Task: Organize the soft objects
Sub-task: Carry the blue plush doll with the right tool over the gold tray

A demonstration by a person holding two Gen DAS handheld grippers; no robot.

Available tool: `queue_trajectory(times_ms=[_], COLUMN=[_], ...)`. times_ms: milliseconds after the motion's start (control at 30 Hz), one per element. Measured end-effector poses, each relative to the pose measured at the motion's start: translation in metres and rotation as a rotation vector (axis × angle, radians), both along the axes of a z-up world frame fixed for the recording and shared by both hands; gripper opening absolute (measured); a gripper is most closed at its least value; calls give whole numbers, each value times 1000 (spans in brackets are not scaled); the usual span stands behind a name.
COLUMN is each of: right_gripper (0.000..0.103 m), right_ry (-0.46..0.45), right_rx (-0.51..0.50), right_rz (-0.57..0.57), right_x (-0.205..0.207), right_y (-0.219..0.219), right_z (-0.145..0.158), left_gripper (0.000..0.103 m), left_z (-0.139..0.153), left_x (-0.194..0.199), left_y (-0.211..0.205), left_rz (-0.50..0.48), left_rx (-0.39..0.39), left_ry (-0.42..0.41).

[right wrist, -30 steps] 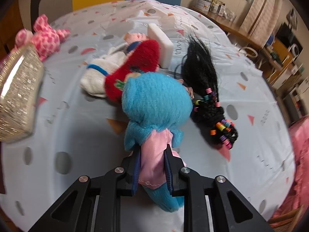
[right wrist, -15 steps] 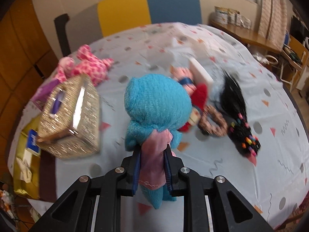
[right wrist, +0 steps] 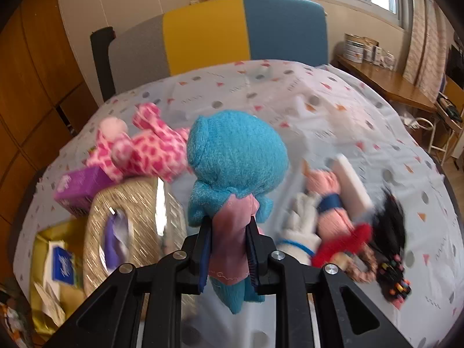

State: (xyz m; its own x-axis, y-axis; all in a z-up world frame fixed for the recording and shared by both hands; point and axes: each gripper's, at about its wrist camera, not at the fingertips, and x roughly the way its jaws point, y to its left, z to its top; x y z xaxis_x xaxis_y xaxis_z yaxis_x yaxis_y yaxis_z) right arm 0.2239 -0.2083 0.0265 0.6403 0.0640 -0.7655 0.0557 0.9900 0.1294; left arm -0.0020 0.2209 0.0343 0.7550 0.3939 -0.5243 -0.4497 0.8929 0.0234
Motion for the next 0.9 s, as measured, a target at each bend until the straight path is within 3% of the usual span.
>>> queue_trajectory(times_ms=[233,433,667,900], right_gripper=[20,20,20,21], right_ry=[-68,-87,2,108], right_rx=[46,80,50,-4], right_rz=[144,335,530,585], right_x=[25,17,-11,-25], right_y=[71,150,231,269], right_z=[28,37,4,-46], left_gripper=[86,86,87,87], left_z=[1,5,13,13], left_x=[-10,-18,-24,-29], left_y=[15,25,32,38], left_rz=[51,91,109,122], left_rx=[-2,-5,-15,-22], left_ry=[4,-6,-27,-26])
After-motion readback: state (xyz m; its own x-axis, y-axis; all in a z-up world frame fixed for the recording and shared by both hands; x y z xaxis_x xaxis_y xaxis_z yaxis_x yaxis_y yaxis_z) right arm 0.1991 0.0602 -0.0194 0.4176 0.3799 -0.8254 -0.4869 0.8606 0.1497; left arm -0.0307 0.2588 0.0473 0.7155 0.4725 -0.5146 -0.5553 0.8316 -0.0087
